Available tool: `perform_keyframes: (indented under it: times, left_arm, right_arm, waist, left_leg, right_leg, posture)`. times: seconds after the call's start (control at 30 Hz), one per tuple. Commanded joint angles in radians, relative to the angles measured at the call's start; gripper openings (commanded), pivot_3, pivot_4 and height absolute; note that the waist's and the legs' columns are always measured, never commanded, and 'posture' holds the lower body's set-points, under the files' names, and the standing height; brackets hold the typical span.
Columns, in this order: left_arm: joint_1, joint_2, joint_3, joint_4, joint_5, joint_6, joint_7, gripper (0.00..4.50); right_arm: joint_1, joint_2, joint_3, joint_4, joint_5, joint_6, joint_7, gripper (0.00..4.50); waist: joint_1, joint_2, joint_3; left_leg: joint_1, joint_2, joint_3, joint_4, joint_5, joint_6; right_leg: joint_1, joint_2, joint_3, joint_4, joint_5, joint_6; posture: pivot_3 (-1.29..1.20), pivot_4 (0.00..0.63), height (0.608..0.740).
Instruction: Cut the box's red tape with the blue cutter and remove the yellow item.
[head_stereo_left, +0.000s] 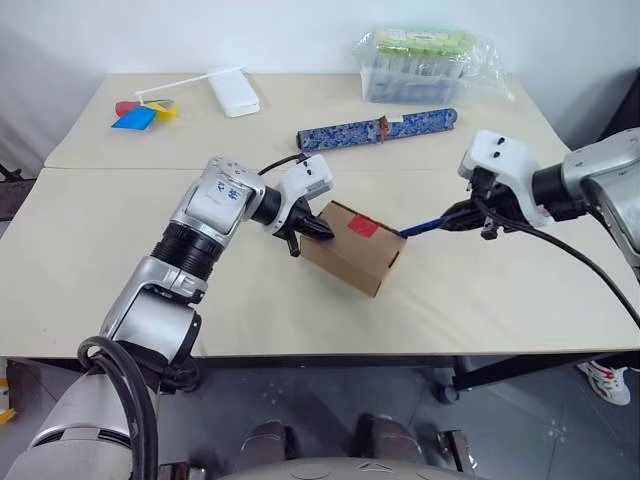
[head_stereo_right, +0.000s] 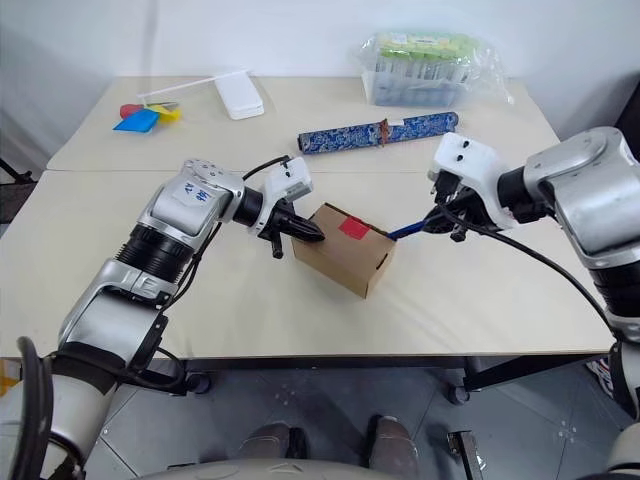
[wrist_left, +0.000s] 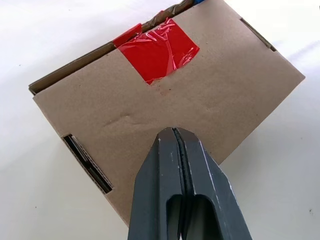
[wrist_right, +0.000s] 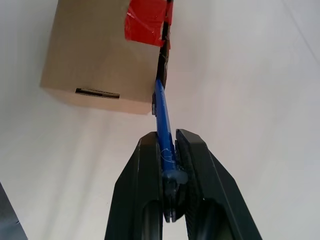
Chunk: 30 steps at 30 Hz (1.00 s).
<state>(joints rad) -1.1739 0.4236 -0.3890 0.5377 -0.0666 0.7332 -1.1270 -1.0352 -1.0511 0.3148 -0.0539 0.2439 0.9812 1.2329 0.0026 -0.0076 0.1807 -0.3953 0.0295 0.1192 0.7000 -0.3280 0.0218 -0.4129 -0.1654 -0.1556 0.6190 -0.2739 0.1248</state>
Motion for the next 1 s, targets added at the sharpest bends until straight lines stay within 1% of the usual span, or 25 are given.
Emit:
perform_keyframes:
  times: [0.03, 0.13, 0.3, 0.47, 0.6, 0.67, 0.77, 0.9, 1.0]
  left_arm:
    - [0.024, -0.001, -0.034, 0.054, 0.062, 0.013, 0.036, 0.00]
    - [0.026, -0.002, -0.034, 0.055, 0.063, 0.012, 0.035, 0.00]
    - [0.025, -0.005, -0.034, 0.058, 0.064, 0.009, 0.033, 0.00]
    - [0.011, -0.018, -0.036, 0.079, 0.067, -0.002, 0.031, 0.00]
    - [0.009, -0.020, -0.035, 0.081, 0.069, -0.004, 0.027, 0.00]
    - [0.012, -0.022, -0.035, 0.078, 0.071, -0.005, 0.024, 0.00]
    - [0.016, -0.026, -0.035, 0.070, 0.071, -0.001, 0.021, 0.00]
    - [0.024, -0.033, -0.039, 0.053, 0.066, 0.009, 0.015, 0.00]
    - [0.025, -0.034, -0.040, 0.048, 0.064, 0.015, 0.013, 0.00]
  right_arm:
    - [-0.036, -0.010, -0.140, -0.014, 0.049, 0.003, -0.015, 0.16]
    - [-0.027, -0.017, -0.211, -0.025, 0.090, 0.022, -0.023, 0.16]
    - [0.004, -0.039, -0.274, -0.046, 0.122, 0.049, -0.047, 0.16]
    - [0.136, -0.067, -0.369, -0.137, 0.160, 0.113, -0.114, 0.16]
    - [0.240, -0.047, -0.472, -0.208, 0.200, 0.160, -0.185, 0.16]
    - [0.341, 0.000, -0.563, -0.257, 0.195, 0.114, -0.249, 0.16]
    - [0.496, 0.055, -0.653, -0.316, 0.173, 0.076, -0.333, 0.16]
    - [0.778, 0.202, -0.782, -0.356, 0.149, -0.117, -0.398, 0.16]
    - [0.874, 0.290, -0.821, -0.304, 0.113, -0.279, -0.467, 0.16]
  waist:
    - [0.000, 0.000, 0.000]
    - [0.000, 0.000, 0.000]
    - [0.000, 0.000, 0.000]
    - [0.005, 0.000, 0.000]
    - [0.009, 0.000, 0.000]
    - [0.014, 0.000, 0.000]
    - [0.019, -0.001, -0.001]
    - [0.022, -0.001, -0.001]
    - [0.020, 0.000, -0.001]
  left_leg:
    - [0.000, 0.000, 0.000, 0.000, 0.000, 0.000]
    - [0.000, 0.000, 0.000, 0.000, 0.000, 0.000]
    - [0.002, 0.000, 0.000, 0.000, 0.000, 0.000]
    - [0.002, 0.000, 0.000, 0.000, -0.001, 0.001]
    - [0.003, 0.000, -0.001, 0.000, -0.001, 0.001]
    - [0.003, 0.000, -0.001, 0.000, -0.001, 0.002]
    - [0.004, 0.000, -0.001, 0.000, -0.001, 0.002]
    - [0.004, -0.001, 0.001, -0.001, -0.001, 0.002]
    - [0.004, -0.001, 0.001, -0.001, -0.001, 0.002]
  right_leg:
    - [0.000, 0.000, 0.000, 0.000, 0.000, 0.000]
    - [0.000, 0.000, 0.000, 0.000, 0.000, 0.000]
    - [0.002, 0.000, 0.000, 0.000, 0.000, 0.000]
    - [0.002, -0.001, 0.000, 0.000, 0.000, 0.000]
    - [0.002, -0.001, 0.001, 0.000, 0.000, 0.000]
    - [0.002, -0.001, 0.002, -0.001, 0.000, 0.000]
    - [0.003, -0.001, 0.002, -0.001, 0.000, 0.000]
    - [0.003, -0.001, 0.001, -0.001, 0.000, 0.000]
    - [0.004, -0.001, 0.002, -0.002, 0.000, 0.000]
  posture:
    - [0.00, 0.150, 0.740]
    - [0.00, 0.150, 0.740]
    - [0.00, 0.150, 0.740]
    - [0.00, 0.150, 0.740]
    - [0.00, 0.150, 0.740]
    - [0.00, 0.150, 0.740]
    - [0.00, 0.150, 0.740]
    - [0.00, 0.150, 0.740]
    - [0.00, 0.150, 0.740]
